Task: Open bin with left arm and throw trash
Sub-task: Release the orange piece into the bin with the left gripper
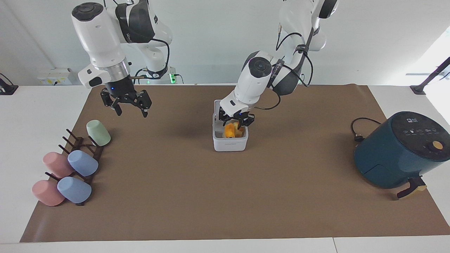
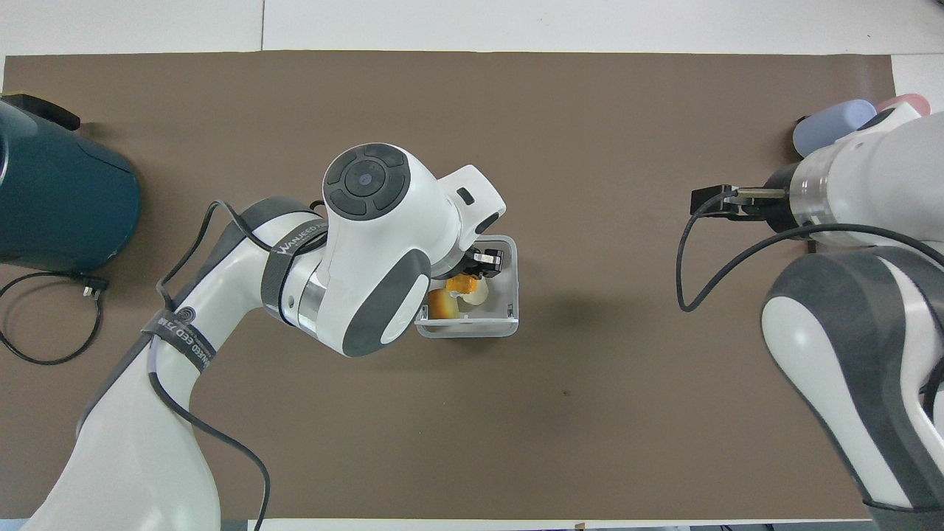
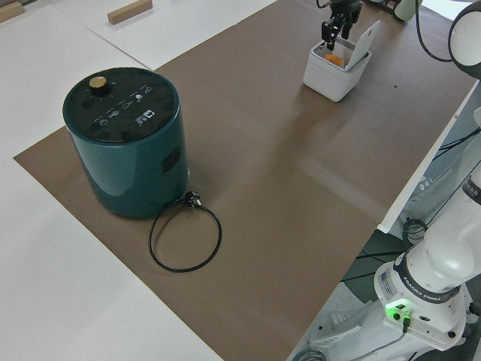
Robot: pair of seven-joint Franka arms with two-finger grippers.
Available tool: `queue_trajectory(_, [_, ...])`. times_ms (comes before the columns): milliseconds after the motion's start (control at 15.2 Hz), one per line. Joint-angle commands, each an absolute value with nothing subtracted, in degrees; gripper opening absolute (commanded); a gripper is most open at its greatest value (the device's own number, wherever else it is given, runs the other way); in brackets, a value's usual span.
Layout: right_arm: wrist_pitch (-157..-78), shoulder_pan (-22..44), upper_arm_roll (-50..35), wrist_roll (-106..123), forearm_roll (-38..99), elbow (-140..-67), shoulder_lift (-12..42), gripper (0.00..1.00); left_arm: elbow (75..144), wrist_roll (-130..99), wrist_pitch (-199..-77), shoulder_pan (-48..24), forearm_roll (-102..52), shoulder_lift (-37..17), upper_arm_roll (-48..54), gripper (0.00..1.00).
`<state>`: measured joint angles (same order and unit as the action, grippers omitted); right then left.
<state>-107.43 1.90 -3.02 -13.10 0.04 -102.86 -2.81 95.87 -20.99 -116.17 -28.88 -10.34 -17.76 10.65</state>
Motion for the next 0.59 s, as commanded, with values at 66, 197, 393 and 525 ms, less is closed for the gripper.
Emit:
queue_trajectory(66, [-103.11,-0.34,-3.69,-11.78,-0.88,-99.32,-2.20,1.00,96.25,-21.27,-115.41,-29.09,-10.55,-16.00,9.76,1.00])
queue_trajectory(197, [-101.08,-0.97,-3.69,-11.78,-0.88,-98.35,-2.20,1.00,93.70,-21.44,-112.43,-28.39,-10.55,-15.73,8.62,1.00])
queue_trajectory(393, [-99.23,-0.88,-3.78,-11.78,-0.79,-98.09,-2.20,1.00,87.29,-21.10,-103.22,-25.33,-9.59,-15.21,4.50,1.00])
queue_trajectory(525, [-99.14,-0.44,-3.78,-11.43,-0.79,-98.44,-2.20,1.00,86.05,-20.66,-98.89,-22.16,-5.82,-13.20,3.69,1.00])
